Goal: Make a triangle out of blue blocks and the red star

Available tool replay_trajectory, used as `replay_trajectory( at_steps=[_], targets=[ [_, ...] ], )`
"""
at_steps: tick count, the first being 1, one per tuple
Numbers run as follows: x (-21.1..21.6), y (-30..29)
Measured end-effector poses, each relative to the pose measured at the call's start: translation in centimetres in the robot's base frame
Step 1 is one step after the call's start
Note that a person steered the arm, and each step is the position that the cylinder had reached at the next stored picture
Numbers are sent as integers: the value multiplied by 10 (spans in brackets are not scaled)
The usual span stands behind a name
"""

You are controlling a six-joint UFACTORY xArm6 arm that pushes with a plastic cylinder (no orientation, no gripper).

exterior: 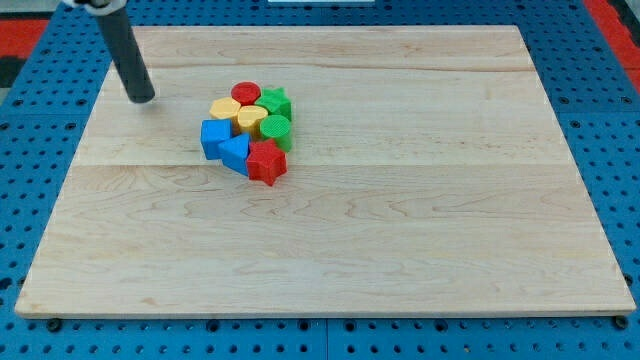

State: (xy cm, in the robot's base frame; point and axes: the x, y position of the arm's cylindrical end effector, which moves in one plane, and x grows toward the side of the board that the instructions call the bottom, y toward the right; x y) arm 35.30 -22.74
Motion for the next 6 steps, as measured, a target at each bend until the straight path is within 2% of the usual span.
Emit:
replay_trajectory(
  at_steps=[1, 4, 5, 6],
  targets=[
    [33, 21],
    [93, 168],
    [99, 209],
    [99, 210]
  ],
)
